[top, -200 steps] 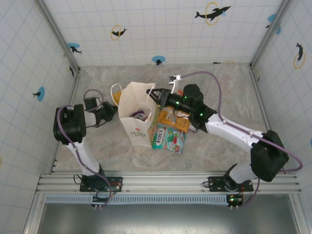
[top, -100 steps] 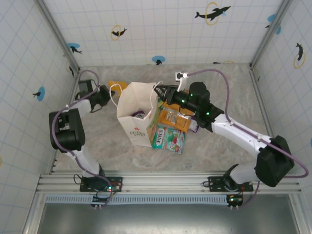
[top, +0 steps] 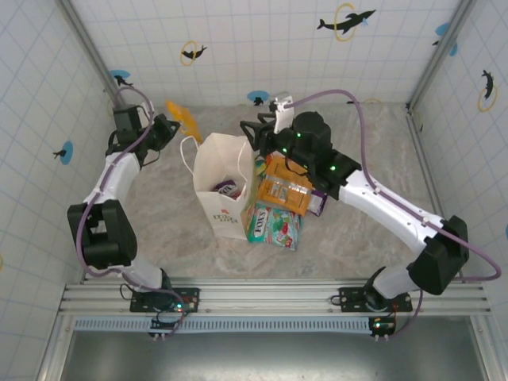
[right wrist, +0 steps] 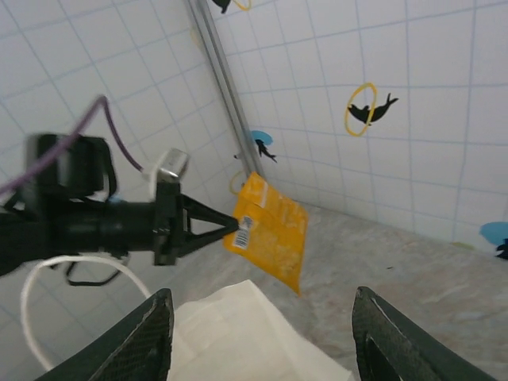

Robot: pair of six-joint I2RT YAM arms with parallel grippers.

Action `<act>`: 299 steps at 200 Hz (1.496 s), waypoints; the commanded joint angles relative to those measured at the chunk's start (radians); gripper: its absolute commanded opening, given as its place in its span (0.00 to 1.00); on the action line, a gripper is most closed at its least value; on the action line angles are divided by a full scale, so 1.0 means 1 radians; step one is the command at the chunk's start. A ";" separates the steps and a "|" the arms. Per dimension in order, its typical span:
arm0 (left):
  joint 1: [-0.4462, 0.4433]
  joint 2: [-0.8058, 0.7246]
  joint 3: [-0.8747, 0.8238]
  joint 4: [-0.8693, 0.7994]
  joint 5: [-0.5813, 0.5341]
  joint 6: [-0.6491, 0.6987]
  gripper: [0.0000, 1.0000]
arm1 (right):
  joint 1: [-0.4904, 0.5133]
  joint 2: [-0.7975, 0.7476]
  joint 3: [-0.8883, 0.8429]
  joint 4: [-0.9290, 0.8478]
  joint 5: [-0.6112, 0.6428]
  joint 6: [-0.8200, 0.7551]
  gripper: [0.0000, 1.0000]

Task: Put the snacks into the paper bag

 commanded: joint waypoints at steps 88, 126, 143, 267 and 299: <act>-0.009 -0.214 0.213 -0.206 -0.018 0.028 0.00 | 0.243 -0.005 0.139 0.123 0.324 -0.544 0.63; -0.009 -0.233 0.286 -0.215 0.031 0.007 0.00 | 0.257 0.002 0.144 0.145 0.203 -0.571 0.64; -0.011 -0.218 0.336 -0.222 0.068 -0.008 0.00 | 0.256 0.047 0.183 0.150 0.183 -0.587 0.65; -0.017 -0.207 0.425 -0.168 0.141 -0.086 0.00 | 0.216 0.631 0.903 -0.074 0.214 -0.678 0.78; -0.023 -0.206 0.421 -0.157 0.156 -0.099 0.00 | 0.188 0.664 0.901 -0.031 0.199 -0.645 0.76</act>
